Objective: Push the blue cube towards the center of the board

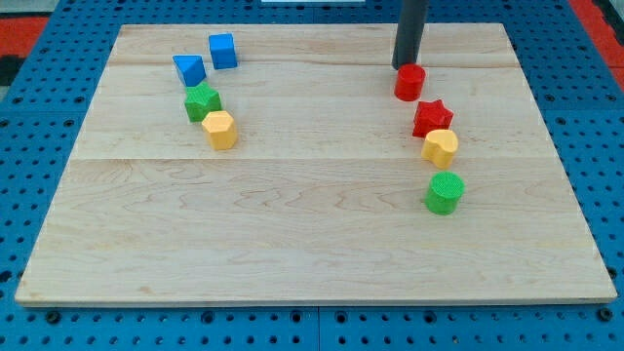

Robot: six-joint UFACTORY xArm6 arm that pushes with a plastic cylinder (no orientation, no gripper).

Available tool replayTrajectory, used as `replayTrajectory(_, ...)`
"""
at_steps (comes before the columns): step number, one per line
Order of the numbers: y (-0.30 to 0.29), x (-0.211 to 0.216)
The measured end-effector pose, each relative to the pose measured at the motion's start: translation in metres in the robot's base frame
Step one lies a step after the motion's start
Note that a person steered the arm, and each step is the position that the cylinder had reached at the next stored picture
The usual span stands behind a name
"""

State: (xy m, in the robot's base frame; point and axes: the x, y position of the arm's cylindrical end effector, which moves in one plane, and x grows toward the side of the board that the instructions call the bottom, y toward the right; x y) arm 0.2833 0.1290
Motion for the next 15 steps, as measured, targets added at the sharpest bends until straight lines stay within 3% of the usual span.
replayTrajectory(1, 0.02, 0.017)
replayTrajectory(3, -0.013, -0.068)
replayTrajectory(4, -0.073, -0.09)
replayTrajectory(6, -0.257, -0.09)
replayTrajectory(7, -0.287, -0.068)
replayTrajectory(8, -0.275, -0.038)
replayTrajectory(9, -0.218, -0.045)
replayTrajectory(10, -0.206, -0.034)
replayTrajectory(12, -0.239, -0.035)
replayTrajectory(14, -0.208, 0.008)
replayTrajectory(15, -0.156, 0.016)
